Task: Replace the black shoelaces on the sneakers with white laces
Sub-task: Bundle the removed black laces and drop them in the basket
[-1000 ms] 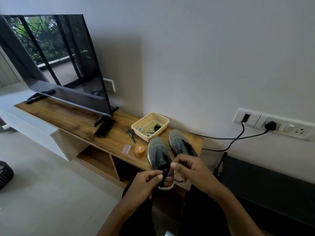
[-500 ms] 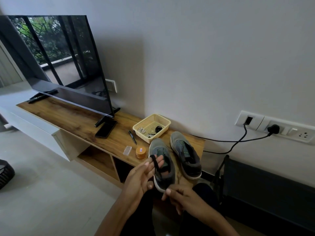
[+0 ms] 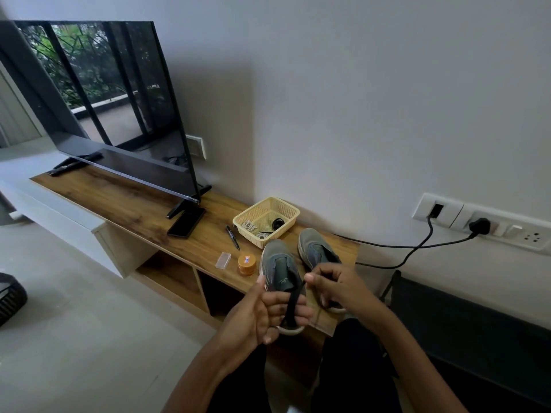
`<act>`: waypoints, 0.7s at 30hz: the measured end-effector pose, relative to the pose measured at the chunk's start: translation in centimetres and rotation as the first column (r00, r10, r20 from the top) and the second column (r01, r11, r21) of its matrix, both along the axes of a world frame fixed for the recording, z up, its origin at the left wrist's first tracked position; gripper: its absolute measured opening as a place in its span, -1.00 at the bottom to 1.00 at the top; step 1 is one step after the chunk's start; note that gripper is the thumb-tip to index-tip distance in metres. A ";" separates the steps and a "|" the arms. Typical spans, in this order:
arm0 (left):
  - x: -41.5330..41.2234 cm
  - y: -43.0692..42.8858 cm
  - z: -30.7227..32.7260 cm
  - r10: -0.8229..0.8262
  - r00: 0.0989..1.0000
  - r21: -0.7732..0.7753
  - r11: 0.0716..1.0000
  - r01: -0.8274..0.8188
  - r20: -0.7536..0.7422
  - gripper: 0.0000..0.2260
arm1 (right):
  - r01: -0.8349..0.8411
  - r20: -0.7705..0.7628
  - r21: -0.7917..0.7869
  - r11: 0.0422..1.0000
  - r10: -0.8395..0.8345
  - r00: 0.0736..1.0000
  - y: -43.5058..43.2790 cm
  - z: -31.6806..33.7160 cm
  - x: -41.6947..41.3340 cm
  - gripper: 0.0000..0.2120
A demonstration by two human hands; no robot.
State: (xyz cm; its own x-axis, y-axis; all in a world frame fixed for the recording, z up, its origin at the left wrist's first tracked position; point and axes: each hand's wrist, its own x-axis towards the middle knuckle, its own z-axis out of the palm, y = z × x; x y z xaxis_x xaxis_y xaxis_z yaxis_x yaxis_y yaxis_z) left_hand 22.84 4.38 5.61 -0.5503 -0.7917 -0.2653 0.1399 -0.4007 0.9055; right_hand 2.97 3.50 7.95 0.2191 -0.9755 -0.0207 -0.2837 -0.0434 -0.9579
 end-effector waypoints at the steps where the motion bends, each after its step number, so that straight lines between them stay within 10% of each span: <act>1: 0.0 0.0 0.1 0.016 0.994 0.049 0.999 -0.011 -0.104 -0.37 | -0.002 0.014 0.030 1.000 0.002 1.000 0.2 -0.8 0.3 -0.83; 6: 0.0 -0.4 0.4 0.175 0.900 0.186 0.977 -0.107 -0.399 -0.43 | -0.133 -0.008 0.153 0.979 0.136 0.991 2.2 -4.5 2.0 -0.79; 15: 0.8 -1.2 -3.0 0.061 0.962 -0.090 0.995 -0.038 0.267 -0.32 | -0.207 -0.060 0.048 0.977 0.210 0.976 2.0 0.4 0.7 -0.87; 21: 0.1 -0.6 -1.0 -0.058 0.993 -0.056 0.996 0.064 0.105 -0.23 | -0.031 -0.002 -0.028 0.999 0.031 1.000 -0.3 1.0 0.0 -0.88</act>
